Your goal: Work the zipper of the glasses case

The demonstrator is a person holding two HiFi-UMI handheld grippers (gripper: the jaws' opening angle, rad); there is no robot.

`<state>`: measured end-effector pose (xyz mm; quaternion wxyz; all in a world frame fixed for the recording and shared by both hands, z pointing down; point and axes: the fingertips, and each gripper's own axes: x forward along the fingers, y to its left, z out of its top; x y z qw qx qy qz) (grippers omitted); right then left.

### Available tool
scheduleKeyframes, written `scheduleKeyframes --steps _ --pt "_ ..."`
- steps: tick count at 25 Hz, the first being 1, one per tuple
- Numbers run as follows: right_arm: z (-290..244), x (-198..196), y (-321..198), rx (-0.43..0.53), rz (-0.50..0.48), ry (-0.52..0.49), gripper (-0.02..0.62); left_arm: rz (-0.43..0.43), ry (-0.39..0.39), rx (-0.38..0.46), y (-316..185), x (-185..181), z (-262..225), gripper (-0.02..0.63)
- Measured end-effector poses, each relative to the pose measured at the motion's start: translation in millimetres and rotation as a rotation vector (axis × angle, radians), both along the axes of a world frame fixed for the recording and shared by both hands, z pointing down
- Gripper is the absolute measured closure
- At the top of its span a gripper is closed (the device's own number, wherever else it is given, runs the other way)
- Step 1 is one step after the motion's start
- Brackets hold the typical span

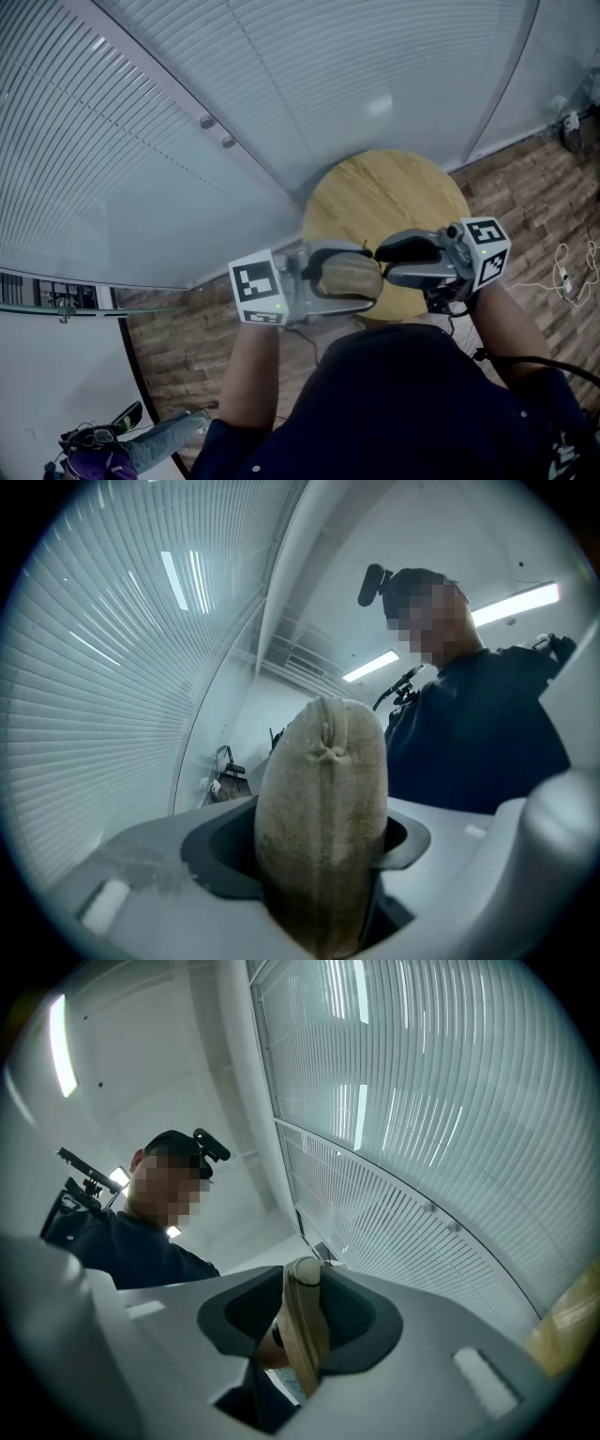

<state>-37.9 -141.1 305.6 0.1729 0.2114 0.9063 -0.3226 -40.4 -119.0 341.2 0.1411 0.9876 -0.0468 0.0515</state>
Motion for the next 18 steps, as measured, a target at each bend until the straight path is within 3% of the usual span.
scheduleKeyframes --steps 9,15,18 --pt "-12 5 2 -0.132 -0.136 -0.1 0.457 0.073 -0.069 0.036 11 5 3 0.299" --pt "2 -1 12 -0.103 -0.185 -0.04 0.459 0.105 -0.114 0.015 18 2 11 0.299" --pt "-4 2 9 -0.151 -0.209 -0.089 0.459 0.122 -0.152 0.023 19 -2 18 0.299"
